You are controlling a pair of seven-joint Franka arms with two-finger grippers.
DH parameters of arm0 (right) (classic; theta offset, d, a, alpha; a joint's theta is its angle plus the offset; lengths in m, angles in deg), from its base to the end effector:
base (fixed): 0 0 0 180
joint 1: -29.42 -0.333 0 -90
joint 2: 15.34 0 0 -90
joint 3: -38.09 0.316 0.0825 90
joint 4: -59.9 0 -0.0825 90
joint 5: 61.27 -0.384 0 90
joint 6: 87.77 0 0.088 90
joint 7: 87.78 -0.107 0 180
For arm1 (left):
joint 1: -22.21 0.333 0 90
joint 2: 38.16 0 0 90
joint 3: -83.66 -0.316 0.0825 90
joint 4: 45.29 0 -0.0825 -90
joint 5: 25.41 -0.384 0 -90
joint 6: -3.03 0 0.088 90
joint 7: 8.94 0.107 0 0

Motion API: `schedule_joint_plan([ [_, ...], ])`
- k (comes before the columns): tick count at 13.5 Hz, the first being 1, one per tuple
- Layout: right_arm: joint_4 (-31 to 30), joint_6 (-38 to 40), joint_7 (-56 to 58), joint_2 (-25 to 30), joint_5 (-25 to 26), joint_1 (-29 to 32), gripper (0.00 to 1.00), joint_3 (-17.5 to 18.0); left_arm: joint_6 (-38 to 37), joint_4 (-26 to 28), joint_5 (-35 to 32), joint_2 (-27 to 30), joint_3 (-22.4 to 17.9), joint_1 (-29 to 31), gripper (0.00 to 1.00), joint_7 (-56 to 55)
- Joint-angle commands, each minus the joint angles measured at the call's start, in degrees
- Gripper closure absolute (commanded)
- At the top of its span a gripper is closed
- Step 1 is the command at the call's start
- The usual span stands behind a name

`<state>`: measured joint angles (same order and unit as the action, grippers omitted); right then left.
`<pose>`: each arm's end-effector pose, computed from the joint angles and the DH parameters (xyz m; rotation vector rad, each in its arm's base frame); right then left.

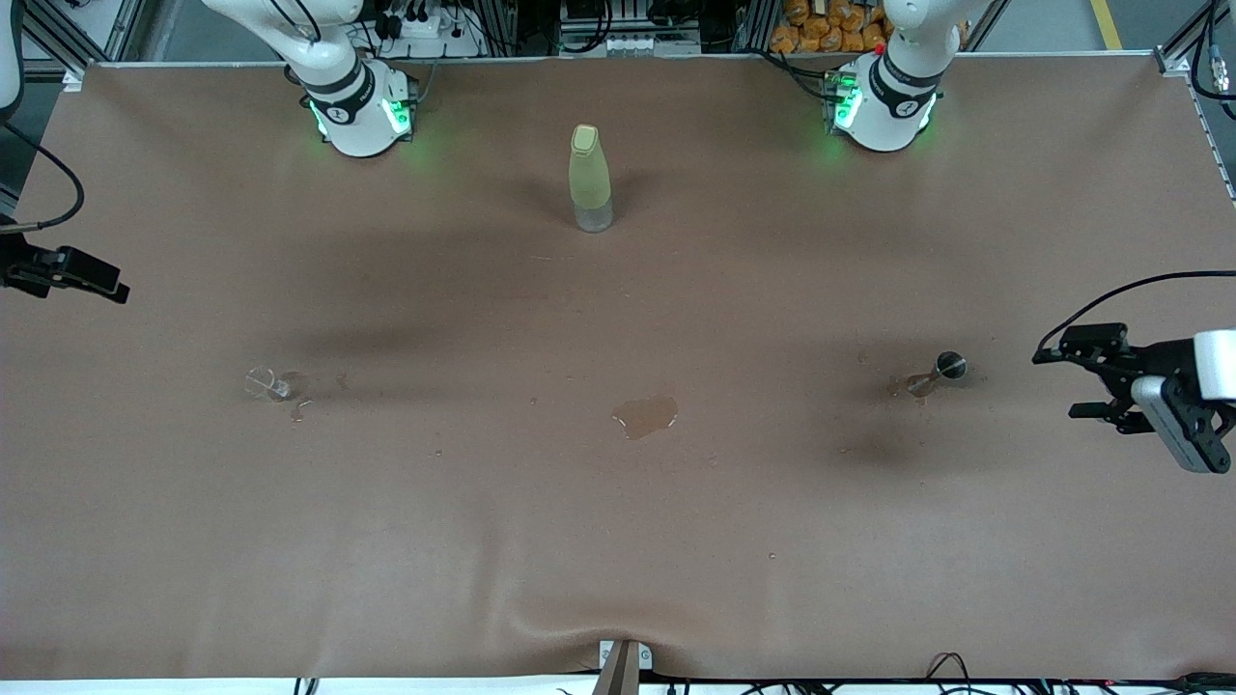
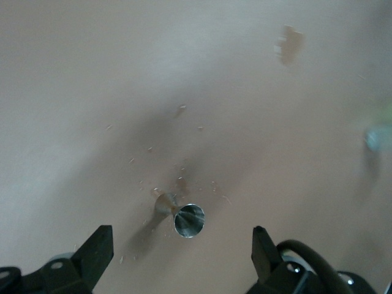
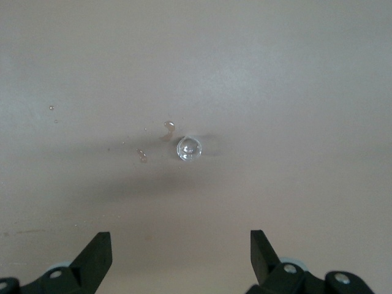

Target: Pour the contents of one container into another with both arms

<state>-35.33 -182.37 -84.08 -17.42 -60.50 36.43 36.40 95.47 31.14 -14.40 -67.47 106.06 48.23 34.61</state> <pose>0.5614 -0.0870 0.5677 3.1285 -0.1344 -0.0761 0.6728 0.0749 0.4448 2.5754 -0.8567 -0.0326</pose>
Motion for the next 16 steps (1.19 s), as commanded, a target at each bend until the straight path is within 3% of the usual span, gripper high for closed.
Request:
schedule_joint_plan([
  [1, -0.5, 1.1, -1.0, 1.5, -0.9, -0.9, 0.00, -0.7, 1.9, 0.6, -5.9, 2.6, -0.3, -2.6, 0.00, -18.0],
  [5, -0.7, 0.3, -1.0, 1.0, -1.1, -1.0, 0.00, -0.7, 4.9, 0.3, -13.5, 3.7, -0.3, -8.2, 0.00, -39.6],
  [8, -0.7, 0.2, -1.0, 1.0, -1.9, -0.9, 0.00, -0.7, 4.9, -0.3, -18.6, 5.8, -0.3, -12.3, 0.00, -41.6],
  [13, -1.0, 0.5, -0.6, 0.8, -2.1, -0.2, 0.00, -0.7, 8.0, 0.9, -19.1, 7.4, -0.2, -12.4, 0.00, -57.5],
  [16, -0.6, 0.1, -0.5, 0.8, -4.3, -0.1, 0.00, -0.7, 9.6, 1.0, -17.3, 8.3, 0.4, -11.5, 0.00, -58.1],
])
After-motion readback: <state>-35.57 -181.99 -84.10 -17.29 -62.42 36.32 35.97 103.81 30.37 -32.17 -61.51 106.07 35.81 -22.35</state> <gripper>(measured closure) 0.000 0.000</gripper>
